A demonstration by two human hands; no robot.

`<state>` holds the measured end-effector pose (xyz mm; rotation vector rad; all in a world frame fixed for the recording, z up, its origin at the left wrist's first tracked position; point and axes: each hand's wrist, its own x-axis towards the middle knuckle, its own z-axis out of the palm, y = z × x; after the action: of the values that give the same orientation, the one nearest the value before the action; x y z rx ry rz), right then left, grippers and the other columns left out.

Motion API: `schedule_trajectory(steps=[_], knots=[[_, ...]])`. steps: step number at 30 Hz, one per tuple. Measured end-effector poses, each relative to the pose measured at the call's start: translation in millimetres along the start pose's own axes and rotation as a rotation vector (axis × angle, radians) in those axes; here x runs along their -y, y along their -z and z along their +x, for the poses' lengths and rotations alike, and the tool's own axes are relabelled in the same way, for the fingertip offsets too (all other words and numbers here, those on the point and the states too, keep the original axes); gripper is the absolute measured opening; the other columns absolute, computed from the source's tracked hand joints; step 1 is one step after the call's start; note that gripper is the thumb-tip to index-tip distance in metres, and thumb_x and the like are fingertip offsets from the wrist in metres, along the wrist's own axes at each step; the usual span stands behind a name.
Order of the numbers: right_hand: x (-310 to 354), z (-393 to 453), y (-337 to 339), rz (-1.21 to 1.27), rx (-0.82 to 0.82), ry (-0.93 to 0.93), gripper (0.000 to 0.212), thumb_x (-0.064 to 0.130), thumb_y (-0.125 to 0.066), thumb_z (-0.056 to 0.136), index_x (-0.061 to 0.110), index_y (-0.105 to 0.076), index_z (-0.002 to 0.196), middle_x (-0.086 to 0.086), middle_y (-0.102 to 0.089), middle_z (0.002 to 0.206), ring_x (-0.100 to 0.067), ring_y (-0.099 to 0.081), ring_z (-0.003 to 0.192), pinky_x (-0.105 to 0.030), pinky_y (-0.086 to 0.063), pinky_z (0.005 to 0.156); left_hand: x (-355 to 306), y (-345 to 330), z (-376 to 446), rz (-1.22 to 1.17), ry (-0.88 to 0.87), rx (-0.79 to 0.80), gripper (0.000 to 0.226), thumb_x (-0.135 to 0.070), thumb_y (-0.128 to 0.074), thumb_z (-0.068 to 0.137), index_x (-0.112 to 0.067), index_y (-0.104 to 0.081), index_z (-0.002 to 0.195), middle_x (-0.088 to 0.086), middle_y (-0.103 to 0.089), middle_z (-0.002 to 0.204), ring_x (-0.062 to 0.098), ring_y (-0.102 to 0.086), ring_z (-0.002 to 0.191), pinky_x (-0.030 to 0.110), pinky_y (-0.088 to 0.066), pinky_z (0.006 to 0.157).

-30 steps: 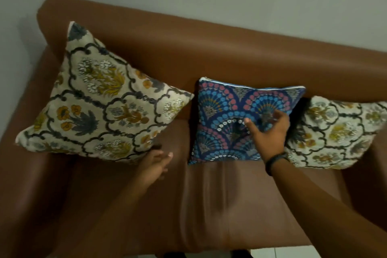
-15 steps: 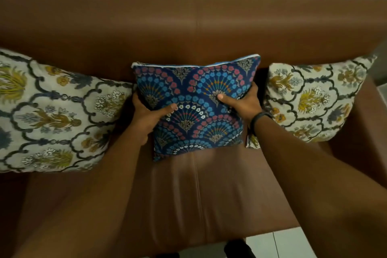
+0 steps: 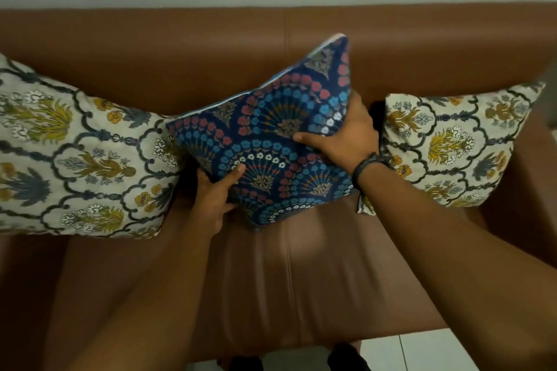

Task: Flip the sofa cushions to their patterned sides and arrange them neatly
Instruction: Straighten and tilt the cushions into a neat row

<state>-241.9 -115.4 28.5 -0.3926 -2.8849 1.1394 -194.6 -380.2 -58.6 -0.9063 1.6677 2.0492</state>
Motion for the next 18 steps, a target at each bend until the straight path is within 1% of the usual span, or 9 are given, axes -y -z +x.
schedule_trajectory(steps=[2,4,5,7,8,10,12,15,18], knots=[[36.3,5.9,5.7,-0.199,-0.027,0.13,0.138,0.098,-0.067,0.043,0.031,-0.027,0.157,-0.004,-0.057,0.143,-0.033,-0.054,0.131,-0.061,-0.047,0.102,6.4,2.7,-8.6,-0.125,0.043,0.014,0.13,-0.056,-0.094,0.052,-0.042,-0.025,0.161,0.001,-0.051,0.154,0.032,-0.055,0.136,0.066,-0.052,0.1],[66.3,16.3,5.6,-0.335,-0.031,0.228,0.138,0.098,-0.065,0.046,0.033,-0.023,0.159,-0.008,-0.058,0.14,-0.037,-0.053,0.129,-0.063,-0.042,0.099,10.3,-2.7,-13.6,-0.221,0.106,0.043,0.123,-0.059,-0.09,0.055,-0.034,-0.031,0.161,0.007,-0.053,0.152,0.036,-0.057,0.133,0.064,-0.055,0.098],[76.8,22.7,4.4,-0.392,-0.019,0.252,0.137,0.097,-0.065,0.048,0.034,-0.021,0.16,-0.01,-0.057,0.139,-0.038,-0.053,0.129,-0.063,-0.04,0.099,12.3,-7.1,-13.6,-0.249,0.143,0.061,0.119,-0.06,-0.087,0.058,-0.029,-0.034,0.16,0.009,-0.052,0.153,0.036,-0.055,0.135,0.063,-0.054,0.1],[85.8,35.8,1.0,-0.514,0.049,0.258,0.134,0.092,-0.069,0.055,0.033,-0.016,0.163,-0.013,-0.054,0.143,-0.04,-0.05,0.132,-0.064,-0.037,0.103,17.6,-17.1,-9.8,-0.285,0.219,0.09,0.109,-0.059,-0.082,0.07,-0.02,-0.034,0.161,0.012,-0.046,0.159,0.038,-0.048,0.142,0.059,-0.049,0.106],[85.1,39.9,-2.2,-0.573,0.104,0.247,0.134,0.089,-0.072,0.059,0.032,-0.014,0.164,-0.014,-0.051,0.147,-0.042,-0.048,0.134,-0.064,-0.036,0.105,21.1,-21.4,-7.1,-0.292,0.264,0.088,0.103,-0.055,-0.079,0.077,-0.017,-0.032,0.161,0.014,-0.042,0.162,0.04,-0.044,0.145,0.058,-0.049,0.106],[77.9,40.6,-9.6,-0.654,0.205,0.223,0.131,0.081,-0.078,0.063,0.029,-0.013,0.165,-0.016,-0.046,0.15,-0.044,-0.046,0.136,-0.064,-0.036,0.107,29.9,-29.4,-3.8,-0.253,0.34,0.093,0.09,-0.05,-0.074,0.089,-0.016,-0.032,0.161,0.017,-0.038,0.163,0.043,-0.043,0.145,0.055,-0.05,0.099],[69.7,35.1,-19.7,-0.678,0.249,0.229,0.128,0.075,-0.08,0.068,0.028,-0.011,0.166,-0.017,-0.044,0.152,-0.044,-0.044,0.136,-0.063,-0.038,0.107,39.7,-35.6,-1.7,-0.204,0.339,0.098,0.085,-0.048,-0.071,0.092,-0.016,-0.033,0.16,0.017,-0.04,0.162,0.042,-0.046,0.143,0.051,-0.052,0.097],[64.5,31.5,-29.4,-0.683,0.21,0.253,0.126,0.073,-0.079,0.072,0.027,-0.008,0.167,-0.017,-0.041,0.153,-0.045,-0.041,0.137,-0.065,-0.039,0.105,46.9,-39.9,4.4,-0.189,0.268,0.065,0.089,-0.05,-0.072,0.091,-0.014,-0.031,0.161,0.016,-0.042,0.16,0.039,-0.051,0.139,0.045,-0.052,0.098],[60.4,34.0,-29.0,-0.647,0.17,0.25,0.126,0.074,-0.08,0.07,0.026,-0.013,0.165,-0.015,-0.042,0.151,-0.043,-0.042,0.136,-0.064,-0.041,0.103,49.8,-40.0,10.0,-0.118,0.219,0.038,0.091,-0.053,-0.072,0.089,-0.013,-0.032,0.16,0.013,-0.048,0.155,0.034,-0.058,0.131,0.041,-0.053,0.096]])
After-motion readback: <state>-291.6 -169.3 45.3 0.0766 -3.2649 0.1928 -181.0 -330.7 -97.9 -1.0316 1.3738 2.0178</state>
